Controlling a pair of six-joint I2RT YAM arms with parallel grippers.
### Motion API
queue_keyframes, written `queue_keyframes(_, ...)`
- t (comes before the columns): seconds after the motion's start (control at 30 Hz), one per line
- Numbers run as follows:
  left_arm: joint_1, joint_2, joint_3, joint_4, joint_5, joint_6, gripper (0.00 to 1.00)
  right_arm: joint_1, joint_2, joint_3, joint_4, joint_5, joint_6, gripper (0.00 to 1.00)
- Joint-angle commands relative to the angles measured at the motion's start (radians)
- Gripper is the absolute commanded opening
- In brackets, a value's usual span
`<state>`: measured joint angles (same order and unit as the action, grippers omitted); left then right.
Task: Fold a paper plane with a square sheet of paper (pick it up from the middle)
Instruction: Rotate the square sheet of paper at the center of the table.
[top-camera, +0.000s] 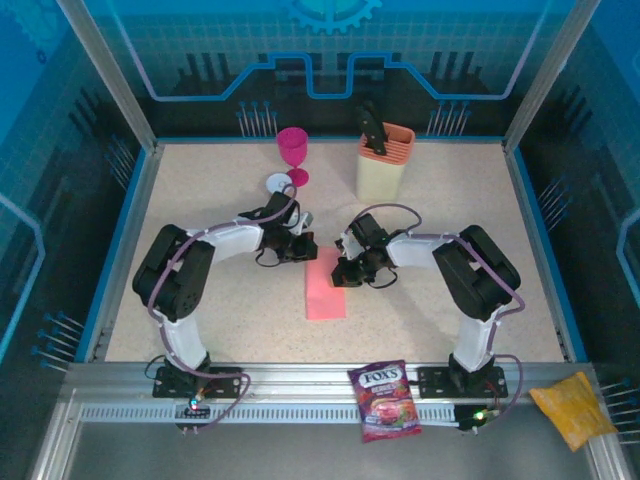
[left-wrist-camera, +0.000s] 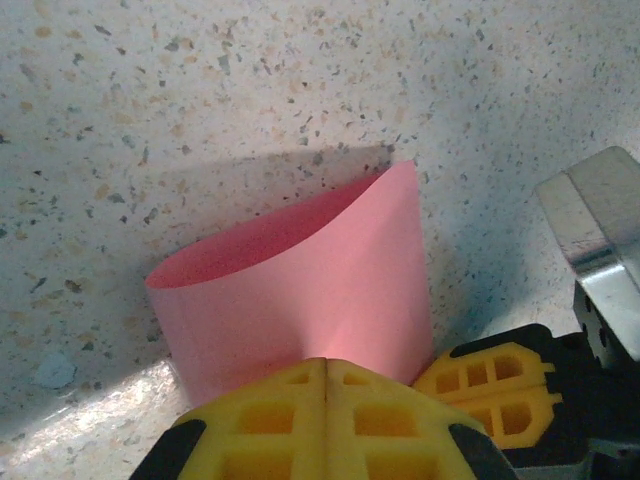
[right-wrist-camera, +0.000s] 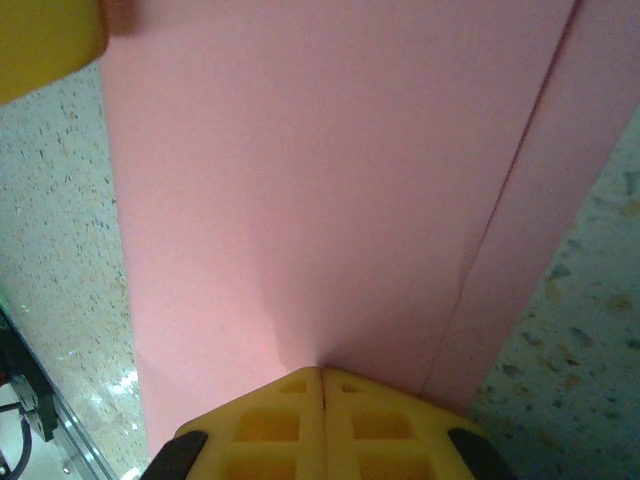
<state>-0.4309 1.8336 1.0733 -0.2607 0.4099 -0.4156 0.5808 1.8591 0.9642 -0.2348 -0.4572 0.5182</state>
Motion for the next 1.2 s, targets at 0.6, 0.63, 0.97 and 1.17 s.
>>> queue_keyframes(0.6,0.001,0.029,-0.082,0.014,-0.038,0.023,0.0,-0.049,0.009,0.089,-0.273,0.144,-0.057,0.0)
queue_keyframes(0.63,-0.001,0.031,-0.079,0.011,-0.037,0.023,0.0,-0.049,0.002,0.101,-0.277,0.142,-0.059,0.0)
queue_keyframes(0.97,-0.005,-0.06,-0.052,0.019,-0.005,-0.044,0.0,-0.049,0.038,0.064,-0.243,0.133,-0.044,0.0)
queue_keyframes(1.17,-0.005,-0.097,-0.048,0.072,0.012,-0.124,0.0,-0.044,0.028,-0.005,-0.196,0.133,-0.011,0.0)
